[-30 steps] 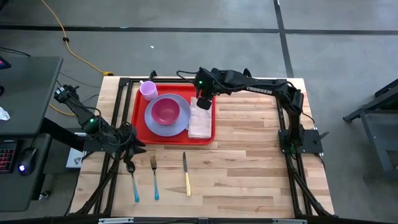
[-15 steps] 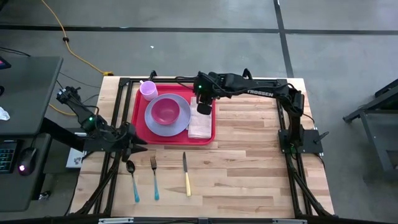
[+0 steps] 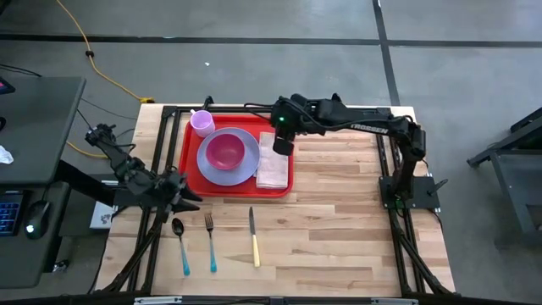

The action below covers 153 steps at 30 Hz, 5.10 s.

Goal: Set up tray
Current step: Put the blue fork on top of the brown napkin on the right side of the violet plate on the red tray

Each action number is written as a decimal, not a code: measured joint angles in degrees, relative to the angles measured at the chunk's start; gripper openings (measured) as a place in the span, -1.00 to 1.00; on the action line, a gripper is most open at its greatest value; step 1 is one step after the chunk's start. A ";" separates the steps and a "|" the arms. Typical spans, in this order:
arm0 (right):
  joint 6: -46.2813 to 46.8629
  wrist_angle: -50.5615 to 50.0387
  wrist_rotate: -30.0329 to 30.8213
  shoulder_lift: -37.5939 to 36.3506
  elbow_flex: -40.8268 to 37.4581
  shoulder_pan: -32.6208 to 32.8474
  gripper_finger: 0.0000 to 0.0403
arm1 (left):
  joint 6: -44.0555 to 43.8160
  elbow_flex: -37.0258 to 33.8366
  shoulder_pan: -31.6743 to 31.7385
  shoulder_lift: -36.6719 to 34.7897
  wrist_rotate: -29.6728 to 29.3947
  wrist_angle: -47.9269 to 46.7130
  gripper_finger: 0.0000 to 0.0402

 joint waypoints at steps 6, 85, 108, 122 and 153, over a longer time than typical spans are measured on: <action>1.21 -3.08 5.41 -4.76 -0.01 0.54 -0.41 | 2.76 -0.02 0.02 -2.92 1.63 -0.45 -0.04; 26.46 40.20 -0.94 -82.95 -84.56 10.90 -0.41 | 9.61 -3.66 0.13 -5.15 3.75 13.09 -0.04; 28.01 59.88 -5.66 -82.95 -97.40 10.90 -0.42 | 10.41 -8.74 0.13 -5.11 -0.87 24.24 -0.04; 29.41 56.03 -5.64 -82.93 -97.54 10.90 -0.41 | -11.56 -7.67 0.13 -3.80 10.97 18.21 -0.04; 29.07 55.85 -4.89 -82.94 -97.47 10.90 -0.41 | -38.05 0.14 0.13 23.35 22.58 23.67 -0.04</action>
